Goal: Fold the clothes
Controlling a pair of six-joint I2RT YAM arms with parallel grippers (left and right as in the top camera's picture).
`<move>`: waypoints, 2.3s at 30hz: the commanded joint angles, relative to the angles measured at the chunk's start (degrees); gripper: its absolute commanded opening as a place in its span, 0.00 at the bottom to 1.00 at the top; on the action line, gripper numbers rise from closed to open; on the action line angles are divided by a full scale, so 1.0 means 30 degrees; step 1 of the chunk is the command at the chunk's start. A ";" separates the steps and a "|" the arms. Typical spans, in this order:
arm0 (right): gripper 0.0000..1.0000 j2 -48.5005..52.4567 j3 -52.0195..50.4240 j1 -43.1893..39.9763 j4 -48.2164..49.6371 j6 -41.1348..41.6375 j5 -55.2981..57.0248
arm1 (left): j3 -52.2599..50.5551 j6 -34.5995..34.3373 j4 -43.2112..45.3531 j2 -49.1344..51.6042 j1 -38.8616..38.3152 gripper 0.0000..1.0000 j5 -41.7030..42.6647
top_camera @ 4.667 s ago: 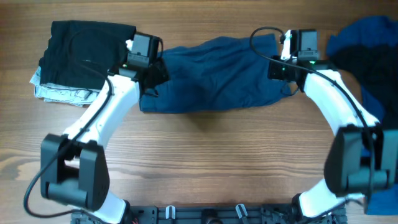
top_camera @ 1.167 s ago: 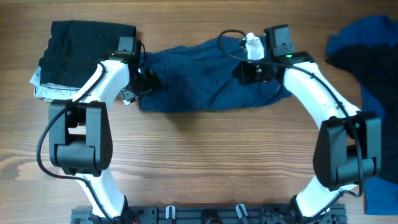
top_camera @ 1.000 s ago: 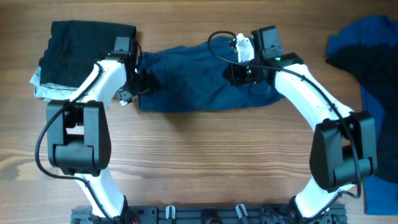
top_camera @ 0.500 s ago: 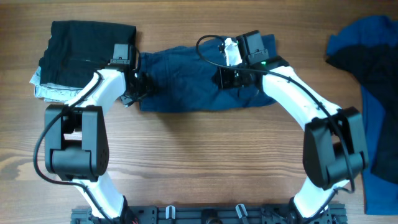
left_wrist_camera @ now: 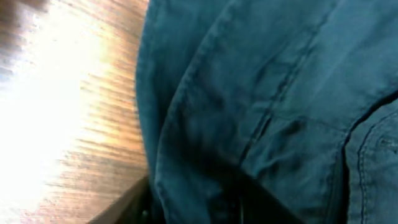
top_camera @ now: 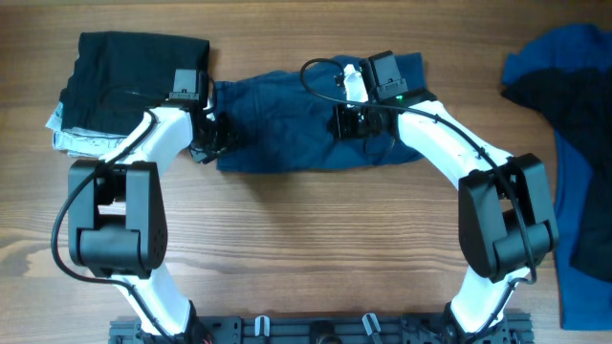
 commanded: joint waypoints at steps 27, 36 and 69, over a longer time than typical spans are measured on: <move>0.04 0.1770 -0.0138 0.1370 -0.1260 0.4269 0.1348 | 0.0998 0.1093 -0.1071 -0.3701 0.0415 0.04 0.0597; 0.04 0.3155 -0.0138 0.2433 -0.0663 0.6666 0.1107 | 0.1086 0.1086 -0.1064 -0.5668 0.0321 0.04 0.0605; 0.04 0.4058 0.0255 0.2412 0.6273 0.4692 0.0969 | 0.1115 0.2594 -0.2033 -0.7278 -0.1231 0.04 -0.0124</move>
